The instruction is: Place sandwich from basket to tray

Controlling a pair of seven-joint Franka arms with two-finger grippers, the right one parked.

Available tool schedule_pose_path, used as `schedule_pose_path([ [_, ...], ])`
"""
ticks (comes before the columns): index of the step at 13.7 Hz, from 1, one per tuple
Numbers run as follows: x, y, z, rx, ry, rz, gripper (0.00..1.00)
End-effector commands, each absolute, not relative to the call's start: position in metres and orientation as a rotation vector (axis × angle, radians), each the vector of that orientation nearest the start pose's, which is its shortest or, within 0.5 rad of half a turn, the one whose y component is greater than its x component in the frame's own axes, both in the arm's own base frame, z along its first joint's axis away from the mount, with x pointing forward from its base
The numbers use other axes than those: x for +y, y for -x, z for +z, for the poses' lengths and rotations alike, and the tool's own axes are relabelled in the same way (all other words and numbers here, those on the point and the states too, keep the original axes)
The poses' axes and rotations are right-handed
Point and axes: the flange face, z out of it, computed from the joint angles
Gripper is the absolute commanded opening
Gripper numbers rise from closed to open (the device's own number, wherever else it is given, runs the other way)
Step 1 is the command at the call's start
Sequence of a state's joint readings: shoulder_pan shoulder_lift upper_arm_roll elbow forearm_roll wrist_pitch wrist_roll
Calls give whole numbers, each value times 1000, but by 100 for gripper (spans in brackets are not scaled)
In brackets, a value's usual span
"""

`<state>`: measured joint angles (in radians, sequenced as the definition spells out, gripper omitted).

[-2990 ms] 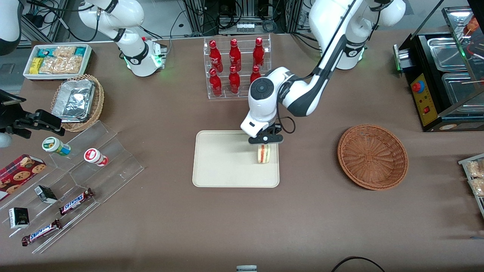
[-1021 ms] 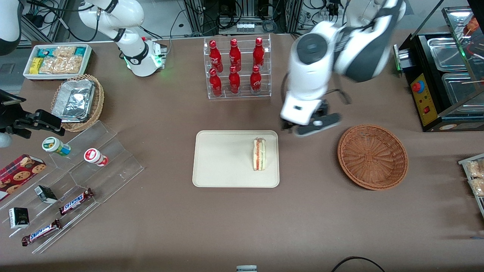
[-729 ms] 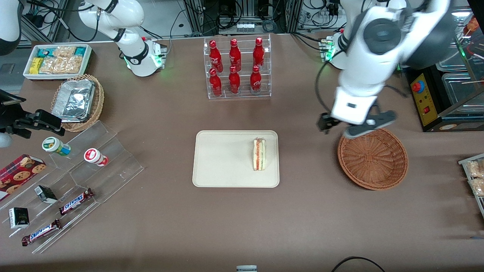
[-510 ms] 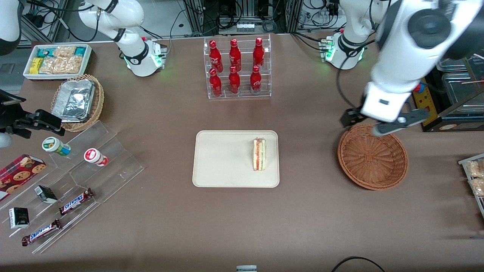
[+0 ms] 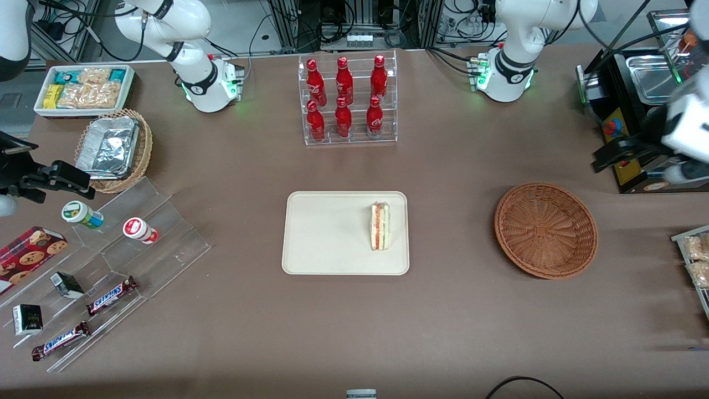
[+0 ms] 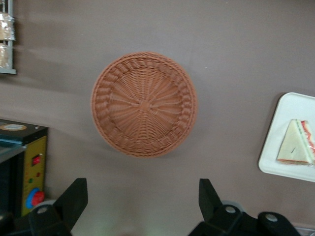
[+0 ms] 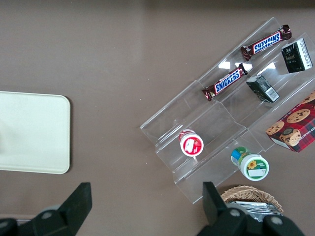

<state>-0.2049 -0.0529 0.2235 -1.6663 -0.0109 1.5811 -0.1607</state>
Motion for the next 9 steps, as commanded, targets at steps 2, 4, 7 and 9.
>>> schedule_pose_path([
  [2, 30, -526, 612, -141, 3169, 68, 100],
  [4, 18, -529, 614, -110, 3156, 58, 100],
  [7, -5, -533, 619, -61, 3148, 47, 100],
  [9, -20, -532, 619, -58, 3143, 52, 100],
])
